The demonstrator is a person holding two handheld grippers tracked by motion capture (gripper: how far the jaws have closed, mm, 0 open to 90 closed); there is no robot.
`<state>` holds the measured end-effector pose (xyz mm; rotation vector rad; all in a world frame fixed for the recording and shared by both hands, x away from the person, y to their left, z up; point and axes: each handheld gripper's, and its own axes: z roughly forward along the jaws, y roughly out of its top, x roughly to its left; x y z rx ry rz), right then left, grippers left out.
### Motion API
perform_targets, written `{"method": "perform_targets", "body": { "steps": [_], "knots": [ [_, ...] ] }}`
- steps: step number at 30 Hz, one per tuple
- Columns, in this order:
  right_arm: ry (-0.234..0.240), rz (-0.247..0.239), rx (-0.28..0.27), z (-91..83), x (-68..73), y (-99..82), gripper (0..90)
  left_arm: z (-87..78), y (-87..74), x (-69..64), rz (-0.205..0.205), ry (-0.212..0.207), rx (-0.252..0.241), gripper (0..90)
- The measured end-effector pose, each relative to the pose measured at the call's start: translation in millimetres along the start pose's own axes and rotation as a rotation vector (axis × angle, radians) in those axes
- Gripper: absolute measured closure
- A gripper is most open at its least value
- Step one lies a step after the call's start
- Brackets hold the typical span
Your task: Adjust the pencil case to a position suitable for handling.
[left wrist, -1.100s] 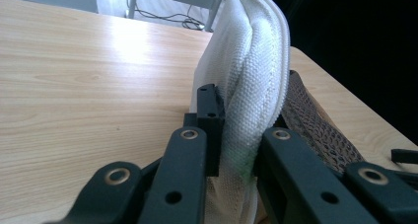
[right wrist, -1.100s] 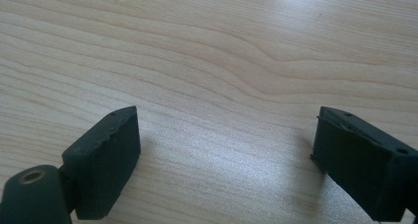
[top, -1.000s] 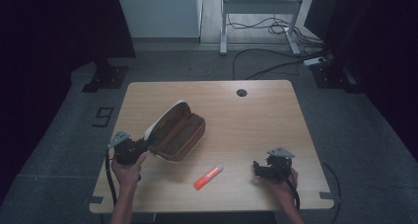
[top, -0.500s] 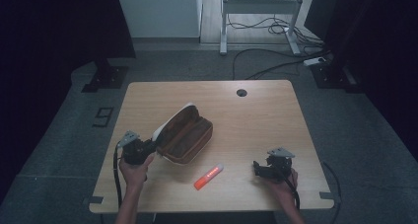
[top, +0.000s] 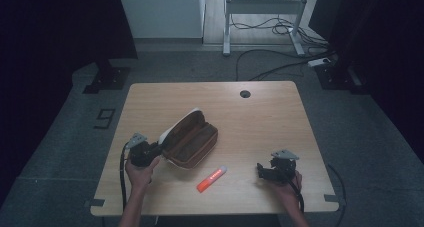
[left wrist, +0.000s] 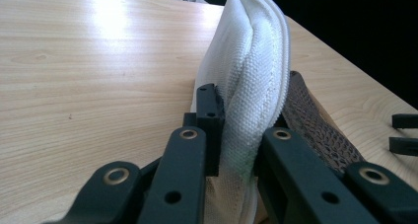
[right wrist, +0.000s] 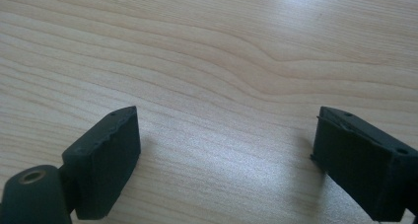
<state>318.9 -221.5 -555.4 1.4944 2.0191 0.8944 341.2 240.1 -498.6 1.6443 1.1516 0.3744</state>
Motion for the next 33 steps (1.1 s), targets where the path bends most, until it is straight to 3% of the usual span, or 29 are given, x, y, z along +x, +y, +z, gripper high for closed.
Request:
{"method": "perform_targets", "body": {
  "steps": [7, 16, 20, 26, 29, 33],
  "knots": [
    [0.0, 0.0, 0.0, 0.0, 0.0, 0.0, 10.5, 1.1, -7.1, 6.2, 0.003, 0.006, 0.02, 80.5],
    [-0.001, -0.001, 0.001, -0.1, 0.0, 0.0, 10.5, 3.7, -17.2, 11.0, 0.036, 0.058, 0.085, 77.0],
    [0.0, 0.0, 0.0, 0.0, 0.0, 0.0, 10.5, 3.5, -17.7, 12.8, 0.019, 0.06, 0.089, 75.0],
    [0.0, 0.0, 0.0, 0.0, 0.0, 0.0, 10.5, 4.1, -17.2, 11.2, 0.017, 0.086, 0.112, 60.3],
    [0.0, 0.0, 0.0, 0.0, 0.0, 0.0, 10.5, 3.6, -17.4, 9.6, 0.026, 0.103, 0.106, 47.5],
    [0.0, 0.0, 0.0, 0.0, 0.0, 0.0, 10.5, -0.1, -16.6, 7.3, 0.031, 0.089, 0.094, 31.6]
  ]
}}
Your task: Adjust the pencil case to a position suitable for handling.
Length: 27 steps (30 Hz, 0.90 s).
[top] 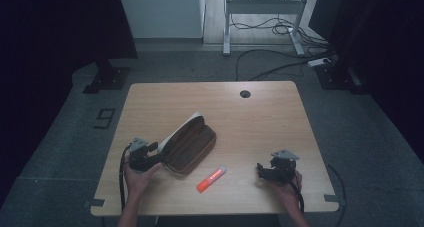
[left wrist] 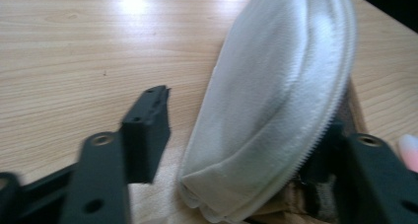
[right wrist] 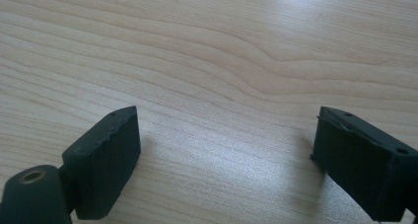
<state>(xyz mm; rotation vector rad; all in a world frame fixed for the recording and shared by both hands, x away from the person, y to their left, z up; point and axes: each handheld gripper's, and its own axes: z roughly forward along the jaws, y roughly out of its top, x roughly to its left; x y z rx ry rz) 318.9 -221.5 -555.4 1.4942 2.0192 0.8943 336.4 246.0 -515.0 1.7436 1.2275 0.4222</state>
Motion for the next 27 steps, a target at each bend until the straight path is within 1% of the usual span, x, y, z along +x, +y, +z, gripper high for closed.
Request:
{"method": "perform_targets", "body": {
  "steps": [1, 4, 5, 9, 11, 12, 13, 16, 17, 18, 19, 20, 21, 22, 23, 25, 27],
  "knots": [
    [0.0, 0.0, 0.0, 0.0, 0.0, 0.0, 10.5, -4.0, 0.0, -2.0, 0.019, 0.006, -0.008, 30.1],
    [0.0, 0.0, 0.0, 0.0, 0.0, 0.0, 10.5, -8.0, -0.2, -3.4, 0.028, 0.012, -0.019, 27.6],
    [-0.001, -0.001, 0.001, -0.1, 0.0, 0.0, 10.5, -14.3, -0.5, -4.7, 0.03, 0.021, -0.041, 26.4],
    [0.0, 0.0, 0.0, 0.0, 0.0, 0.0, 10.5, -22.9, -1.2, -6.4, 0.027, 0.02, -0.061, 25.8],
    [0.0, 0.0, 0.0, 0.0, 0.0, 0.0, 10.5, -31.8, -4.1, -9.1, 0.011, 0.009, -0.081, 26.4],
    [0.0, 0.0, 0.0, 0.0, 0.0, 0.0, 10.5, -31.8, -4.1, -9.1, 0.011, 0.009, -0.081, 27.0],
    [0.0, 0.0, 0.0, 0.0, 0.0, 0.0, 10.5, -34.5, -5.0, -11.4, 0.019, 0.006, -0.067, 27.1],
    [-0.001, -0.001, 0.001, -0.1, 0.0, 0.0, 10.6, -37.6, -6.1, -14.7, 0.023, 0.002, -0.065, 28.6],
    [0.0, 0.0, 0.0, 0.0, 0.0, 0.0, 10.5, -40.1, -6.8, -18.1, 0.021, -0.013, -0.064, 29.1],
    [0.0, 0.0, 0.0, 0.0, 0.0, 0.0, 10.5, -40.1, -6.8, -18.1, 0.021, -0.013, -0.064, 29.4],
    [-0.001, -0.001, 0.001, -0.1, 0.0, 0.0, 10.6, -42.8, -7.1, -22.5, 0.026, -0.021, -0.063, 29.5],
    [-0.001, -0.001, 0.001, -0.1, 0.0, 0.0, 10.6, -42.8, -7.1, -22.5, 0.026, -0.021, -0.063, 29.8],
    [0.0, 0.0, 0.0, 0.0, 0.0, 0.0, 10.6, -46.1, -7.7, -27.6, 0.03, -0.034, -0.065, 30.2],
    [0.0, 0.0, 0.0, 0.0, 0.0, 0.0, 10.6, -46.1, -7.7, -27.6, 0.03, -0.034, -0.065, 30.7],
    [0.0, -0.001, -0.001, 0.0, 0.0, 0.0, 10.6, -48.7, -8.0, -33.8, 0.038, -0.045, -0.067, 31.2],
    [0.0, 0.0, 0.0, 0.0, 0.0, 0.0, 10.5, -49.0, -9.0, -42.1, 0.051, -0.053, -0.059, 32.2],
    [0.0, 0.0, -0.001, 0.0, 0.1, 0.0, 10.6, -47.5, -10.2, -48.4, 0.052, -0.066, -0.049, 33.2]
  ]
}}
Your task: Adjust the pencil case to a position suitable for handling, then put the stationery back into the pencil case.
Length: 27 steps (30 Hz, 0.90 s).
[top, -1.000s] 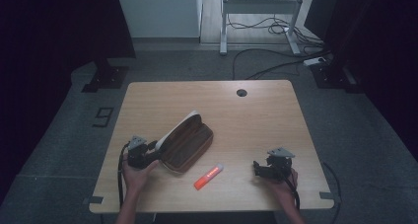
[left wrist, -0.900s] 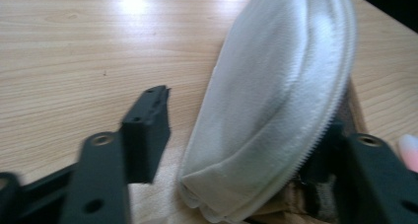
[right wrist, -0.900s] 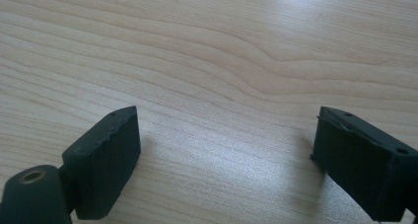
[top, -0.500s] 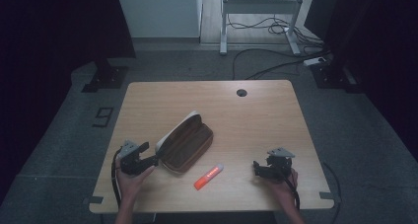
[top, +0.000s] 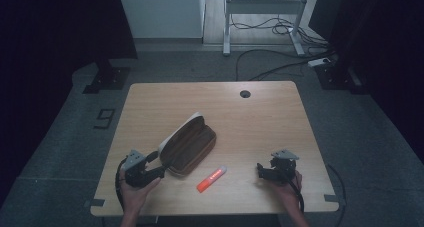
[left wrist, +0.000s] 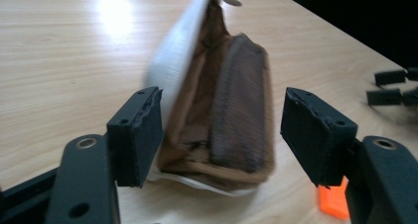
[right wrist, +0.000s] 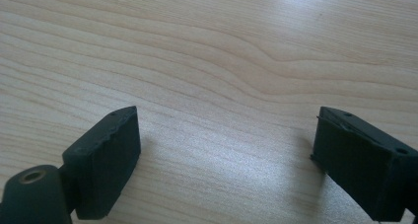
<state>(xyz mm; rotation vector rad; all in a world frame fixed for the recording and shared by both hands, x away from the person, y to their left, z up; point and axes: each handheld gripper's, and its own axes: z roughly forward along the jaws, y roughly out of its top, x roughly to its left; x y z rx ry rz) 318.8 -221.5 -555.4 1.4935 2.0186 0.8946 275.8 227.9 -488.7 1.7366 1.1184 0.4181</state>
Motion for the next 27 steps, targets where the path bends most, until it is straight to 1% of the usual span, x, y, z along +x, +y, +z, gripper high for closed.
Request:
{"method": "perform_targets", "body": {
  "steps": [1, 2, 3, 4, 6, 8, 14, 21, 27],
  "knots": [
    [0.0, 0.0, 0.0, 0.0, 0.0, 0.0, 10.6, 1.8, -0.7, -4.9, 0.01, -0.008, 0.007, 33.4],
    [0.0, 0.0, 0.0, 0.0, 0.0, 0.0, 10.6, 1.8, -0.7, -4.9, 0.01, -0.008, 0.007, 33.7],
    [0.0, 0.0, 0.0, 0.0, 0.0, 0.0, 10.6, 3.9, -1.2, -8.9, 0.021, -0.009, 0.011, 33.7],
    [0.0, 0.0, 0.0, 0.0, 0.0, 0.0, 10.6, 8.3, -2.1, -15.8, 0.043, -0.018, 0.027, 34.3],
    [-0.001, -0.001, 0.002, -0.1, 0.0, 0.1, 10.6, 9.9, -2.5, -18.3, 0.05, -0.019, 0.033, 35.0],
    [0.0, 0.0, 0.0, 0.0, 0.0, 0.0, 10.6, 15.7, -4.6, -25.5, 0.075, -0.021, 0.056, 35.9],
    [0.001, -0.001, -0.001, -0.1, 0.0, 0.0, 11.0, 23.6, -9.7, -33.0, 0.089, -0.037, 0.082, 37.1],
    [0.002, -0.001, -0.001, -0.1, 0.1, 0.0, 11.1, 27.8, -11.8, -38.0, 0.105, -0.042, 0.091, 37.3],
    [0.002, -0.001, -0.001, -0.1, 0.0, 0.0, 11.1, 35.9, -16.2, -44.8, 0.127, -0.047, 0.118, 37.5]
  ]
}}
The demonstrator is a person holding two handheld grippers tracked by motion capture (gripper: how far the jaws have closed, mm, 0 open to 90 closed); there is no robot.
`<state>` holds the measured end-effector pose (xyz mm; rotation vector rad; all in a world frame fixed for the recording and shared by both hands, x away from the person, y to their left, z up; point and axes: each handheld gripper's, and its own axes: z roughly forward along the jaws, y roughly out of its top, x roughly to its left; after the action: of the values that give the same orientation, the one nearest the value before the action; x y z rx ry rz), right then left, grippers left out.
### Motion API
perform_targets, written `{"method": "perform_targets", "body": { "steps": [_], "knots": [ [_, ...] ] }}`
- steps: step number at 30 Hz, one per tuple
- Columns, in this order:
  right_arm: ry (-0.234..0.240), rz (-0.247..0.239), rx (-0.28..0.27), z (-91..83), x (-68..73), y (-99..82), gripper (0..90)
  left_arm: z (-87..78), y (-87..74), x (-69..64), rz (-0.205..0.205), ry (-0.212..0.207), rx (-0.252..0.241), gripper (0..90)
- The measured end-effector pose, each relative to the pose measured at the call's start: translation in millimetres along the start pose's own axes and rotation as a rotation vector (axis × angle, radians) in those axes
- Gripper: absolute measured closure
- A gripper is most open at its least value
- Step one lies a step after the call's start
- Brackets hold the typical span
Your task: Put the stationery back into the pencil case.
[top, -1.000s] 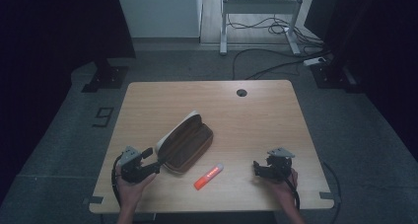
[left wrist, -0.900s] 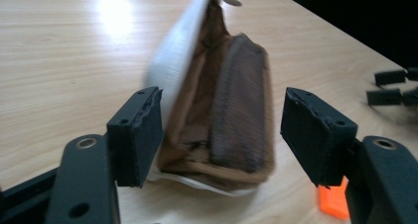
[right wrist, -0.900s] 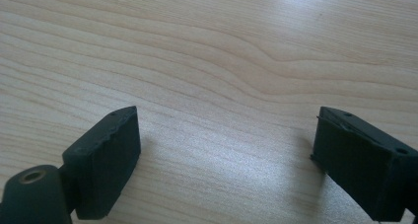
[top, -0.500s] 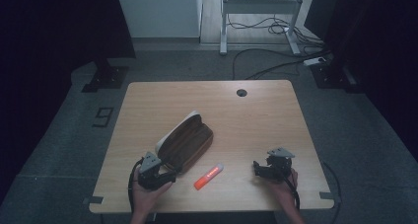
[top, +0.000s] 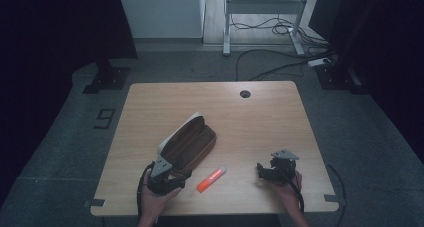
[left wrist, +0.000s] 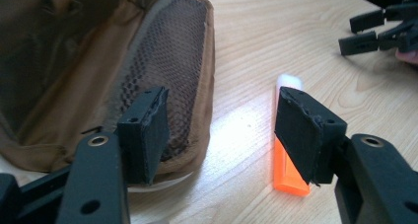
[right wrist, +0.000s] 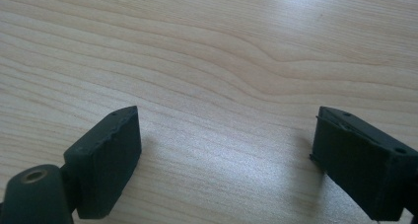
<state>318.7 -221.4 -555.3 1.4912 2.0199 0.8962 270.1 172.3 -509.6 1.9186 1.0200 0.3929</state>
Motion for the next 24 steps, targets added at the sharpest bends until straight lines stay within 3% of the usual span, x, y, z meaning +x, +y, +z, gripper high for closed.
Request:
{"method": "perform_targets", "body": {
  "steps": [7, 24],
  "knots": [
    [0.001, 0.0, -0.001, 0.0, 0.1, 0.0, 11.3, 15.5, -4.4, -15.2, 0.047, -0.012, 0.036, 38.1],
    [0.002, -0.004, -0.002, -0.2, 0.1, -0.1, 11.9, 37.4, -14.2, -33.8, 0.084, -0.053, 0.104, 38.0]
  ]
}}
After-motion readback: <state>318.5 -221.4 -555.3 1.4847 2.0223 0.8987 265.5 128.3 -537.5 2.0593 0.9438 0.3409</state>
